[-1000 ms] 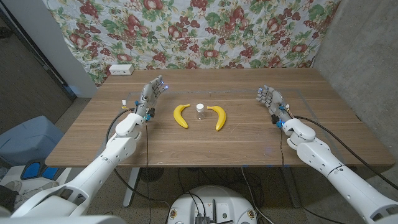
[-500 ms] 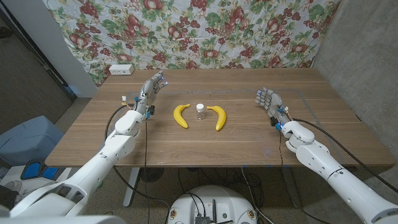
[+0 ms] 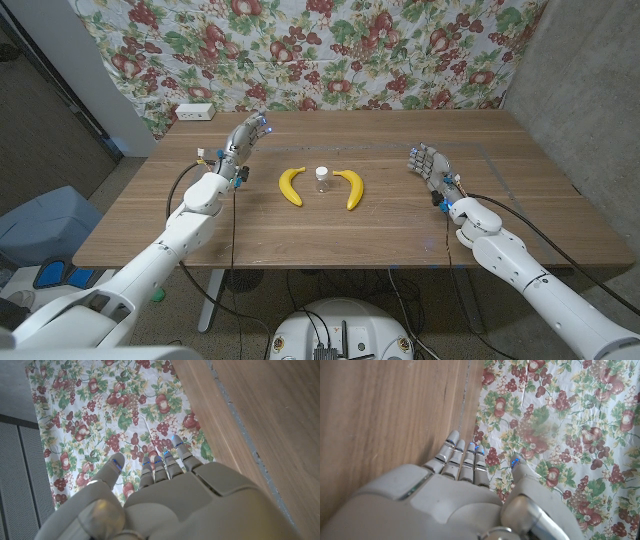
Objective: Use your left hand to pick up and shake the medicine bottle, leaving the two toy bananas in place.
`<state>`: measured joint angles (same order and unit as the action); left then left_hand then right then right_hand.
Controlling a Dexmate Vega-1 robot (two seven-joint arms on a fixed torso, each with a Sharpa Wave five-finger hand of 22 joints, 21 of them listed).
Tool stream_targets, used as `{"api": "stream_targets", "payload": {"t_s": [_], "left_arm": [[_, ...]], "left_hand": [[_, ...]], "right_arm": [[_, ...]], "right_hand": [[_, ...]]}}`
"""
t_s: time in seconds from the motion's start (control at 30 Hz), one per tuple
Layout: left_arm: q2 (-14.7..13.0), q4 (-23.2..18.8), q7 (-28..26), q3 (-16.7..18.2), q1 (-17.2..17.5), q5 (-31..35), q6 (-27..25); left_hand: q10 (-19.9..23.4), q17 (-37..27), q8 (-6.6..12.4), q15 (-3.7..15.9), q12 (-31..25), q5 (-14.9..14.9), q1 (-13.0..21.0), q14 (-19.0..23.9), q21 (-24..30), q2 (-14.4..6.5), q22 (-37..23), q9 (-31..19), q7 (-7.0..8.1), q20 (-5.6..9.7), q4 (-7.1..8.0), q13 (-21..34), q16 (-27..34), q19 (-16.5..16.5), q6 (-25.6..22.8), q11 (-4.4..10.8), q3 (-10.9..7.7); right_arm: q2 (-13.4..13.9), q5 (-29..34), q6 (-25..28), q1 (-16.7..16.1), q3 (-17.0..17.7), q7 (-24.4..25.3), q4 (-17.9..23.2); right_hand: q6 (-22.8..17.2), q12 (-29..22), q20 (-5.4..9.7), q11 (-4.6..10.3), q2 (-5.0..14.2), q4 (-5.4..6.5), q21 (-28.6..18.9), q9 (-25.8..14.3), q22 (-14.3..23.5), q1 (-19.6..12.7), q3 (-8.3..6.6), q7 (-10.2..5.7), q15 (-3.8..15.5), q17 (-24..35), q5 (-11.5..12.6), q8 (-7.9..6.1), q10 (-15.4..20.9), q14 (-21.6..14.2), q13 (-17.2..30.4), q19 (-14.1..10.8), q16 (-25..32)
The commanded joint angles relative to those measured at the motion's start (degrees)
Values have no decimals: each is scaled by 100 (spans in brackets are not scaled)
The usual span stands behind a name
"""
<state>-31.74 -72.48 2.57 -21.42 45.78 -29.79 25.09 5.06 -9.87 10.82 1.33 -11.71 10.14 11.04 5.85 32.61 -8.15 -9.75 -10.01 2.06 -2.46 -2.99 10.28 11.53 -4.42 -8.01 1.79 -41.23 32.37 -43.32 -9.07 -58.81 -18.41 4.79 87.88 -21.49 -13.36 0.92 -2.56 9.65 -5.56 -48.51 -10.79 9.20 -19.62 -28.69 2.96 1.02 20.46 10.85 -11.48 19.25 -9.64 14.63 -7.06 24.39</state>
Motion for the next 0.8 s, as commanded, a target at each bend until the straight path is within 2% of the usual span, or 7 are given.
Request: {"api": "stream_targets", "payload": {"t_s": [0.03, 0.4, 0.8], "left_arm": [[-127, 74, 52, -165, -193, 413, 65], [-196, 169, 143, -355, -427, 781, 139], [-322, -30, 127, -505, -494, 1140, 102]], "left_hand": [[66, -1, 29, 19, -60, -22, 52, 77, -27, 8, -24, -17, 18, 5, -81, 20, -4, -63, -89, 2, 8], [170, 2, 34, 54, -75, -29, 92, 174, -60, 25, -25, -18, 41, 26, -212, 22, 3, -96, -166, 53, 42], [268, 6, 33, 119, -84, -38, 126, 298, -96, 84, -24, -20, 39, 35, -354, 23, 13, -131, -229, 79, 88]], "right_arm": [[-83, 141, -160, 20, -45, 76, -51], [-187, 298, -465, 94, -28, 112, -174], [-198, 321, -472, 122, -14, 145, -201]], "right_hand": [[-76, -27, 36, -12, -60, -59, 16, -29, 18, -43, -3, -9, 27, 7, 44, -23, 55, -44, 10, -53, 25], [-158, -44, 41, 0, -81, -152, 69, -29, 18, -110, -17, -21, 33, -21, 72, -47, 104, -71, 0, -91, 23], [-185, -46, 43, 1, -78, -183, 110, -30, 19, -125, -14, -16, 42, -30, 86, -49, 117, -78, -7, -114, 23]]}}
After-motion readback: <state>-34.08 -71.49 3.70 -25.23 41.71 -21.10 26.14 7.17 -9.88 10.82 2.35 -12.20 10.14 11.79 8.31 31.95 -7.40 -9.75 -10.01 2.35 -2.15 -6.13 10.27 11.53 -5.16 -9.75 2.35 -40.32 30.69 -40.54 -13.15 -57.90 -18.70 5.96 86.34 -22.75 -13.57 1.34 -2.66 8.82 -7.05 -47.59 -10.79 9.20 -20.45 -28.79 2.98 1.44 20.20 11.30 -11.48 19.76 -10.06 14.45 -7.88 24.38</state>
